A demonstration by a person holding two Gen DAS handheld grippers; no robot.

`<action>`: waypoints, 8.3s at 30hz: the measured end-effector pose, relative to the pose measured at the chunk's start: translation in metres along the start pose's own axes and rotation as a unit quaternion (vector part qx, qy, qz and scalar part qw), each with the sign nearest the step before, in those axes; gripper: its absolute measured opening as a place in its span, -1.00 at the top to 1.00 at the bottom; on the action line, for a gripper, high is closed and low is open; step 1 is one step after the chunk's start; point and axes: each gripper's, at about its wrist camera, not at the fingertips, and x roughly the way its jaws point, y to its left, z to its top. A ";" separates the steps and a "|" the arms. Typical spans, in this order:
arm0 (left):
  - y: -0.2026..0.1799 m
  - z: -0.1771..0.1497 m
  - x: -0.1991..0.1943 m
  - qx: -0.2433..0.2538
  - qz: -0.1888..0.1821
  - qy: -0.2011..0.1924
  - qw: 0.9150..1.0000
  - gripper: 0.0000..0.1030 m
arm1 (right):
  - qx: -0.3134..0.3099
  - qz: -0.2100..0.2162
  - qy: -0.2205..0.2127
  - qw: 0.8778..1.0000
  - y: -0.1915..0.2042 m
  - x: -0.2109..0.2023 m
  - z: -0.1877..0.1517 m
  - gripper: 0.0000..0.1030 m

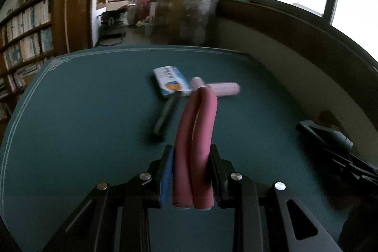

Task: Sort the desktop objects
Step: 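Carry the pink curlers and black nozzle over the cardboard box, then open the left tool to drop the curlers while the right tool drops the nozzle into the box, then return both tools from the box to the table, then grasp the black comb with the left tool while the right tool grasps a pink roller, then carry the black comb and pink roller over the cardboard box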

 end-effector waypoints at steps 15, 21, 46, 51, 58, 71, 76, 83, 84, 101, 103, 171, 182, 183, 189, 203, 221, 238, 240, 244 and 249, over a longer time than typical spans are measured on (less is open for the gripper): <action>-0.127 0.000 0.005 0.083 -0.091 0.015 0.992 0.41 | 0.059 -0.083 -0.061 0.993 -0.094 -0.105 -0.022 -0.03; -0.184 0.004 0.008 0.125 -0.126 0.020 0.984 0.41 | 0.088 -0.127 -0.069 0.986 -0.137 -0.131 -0.036 -0.03; -0.320 0.010 0.091 0.209 -0.155 0.084 0.962 0.41 | 0.112 -0.134 -0.048 0.983 -0.194 -0.130 -0.042 -0.03; -0.318 0.011 0.092 0.196 -0.161 0.092 0.963 0.05 | 0.114 -0.132 -0.043 0.984 -0.197 -0.123 -0.042 -0.03; -0.308 0.015 0.088 0.175 -0.160 0.083 0.968 0.02 | 0.113 -0.131 -0.040 0.984 -0.196 -0.119 -0.042 -0.03; -0.275 0.017 0.061 0.154 -0.143 0.054 0.976 -0.39 | 0.122 -0.139 -0.026 0.982 -0.196 -0.113 -0.036 -0.28; -0.266 0.017 0.058 0.144 -0.143 0.047 0.978 -0.39 | 0.121 -0.142 -0.036 0.982 -0.190 -0.118 -0.037 -0.42; -0.253 0.015 0.050 0.136 -0.133 0.038 0.981 -0.39 | 0.116 -0.143 -0.039 0.982 -0.179 -0.119 -0.036 -0.46; -0.250 0.015 0.048 0.136 -0.130 0.036 0.981 -0.39 | 0.115 -0.144 -0.039 0.982 -0.177 -0.119 -0.036 -0.46; -0.185 0.007 0.022 0.113 -0.067 0.010 0.991 -0.39 | 0.071 -0.126 -0.057 0.988 -0.116 -0.113 -0.022 -0.54; -0.173 0.006 0.020 0.107 -0.057 0.008 0.993 -0.39 | 0.066 -0.122 -0.056 0.989 -0.108 -0.110 -0.020 -0.54; 0.041 0.039 0.111 -0.012 0.044 0.040 0.998 0.68 | -0.013 -0.039 0.044 0.998 0.023 0.103 0.037 -0.35; 0.052 0.042 0.090 -0.044 0.027 0.008 0.999 0.68 | -0.036 -0.048 0.076 0.995 0.037 0.175 0.060 0.01; 0.054 0.044 0.090 -0.047 0.028 0.007 0.998 0.68 | -0.040 -0.051 0.077 0.995 0.039 0.180 0.063 0.01; 0.058 0.043 0.089 -0.054 0.026 0.014 0.998 0.68 | -0.054 -0.071 0.084 0.992 0.043 0.208 0.076 0.01; 0.055 0.042 0.096 -0.050 0.027 0.018 0.998 0.68 | -0.065 -0.033 0.096 0.993 0.043 0.173 0.055 0.42; -0.015 0.041 0.066 0.013 -0.011 0.005 1.000 0.68 | -0.010 -0.041 0.031 0.999 -0.006 0.021 0.010 0.42; -0.151 0.026 0.040 0.096 -0.092 0.005 0.991 0.68 | 0.058 -0.108 -0.042 0.992 -0.111 -0.107 -0.024 0.42; -0.168 0.024 0.038 0.107 -0.101 0.006 0.989 0.68 | 0.057 -0.105 -0.048 0.992 -0.117 -0.114 -0.027 0.42; -0.197 0.022 0.033 0.128 -0.114 0.006 0.985 0.68 | 0.043 -0.143 -0.068 0.986 -0.126 -0.129 -0.028 0.42; -0.223 0.020 0.036 0.140 -0.136 0.016 0.981 0.68 | 0.072 -0.181 -0.082 0.977 -0.155 -0.144 -0.027 0.42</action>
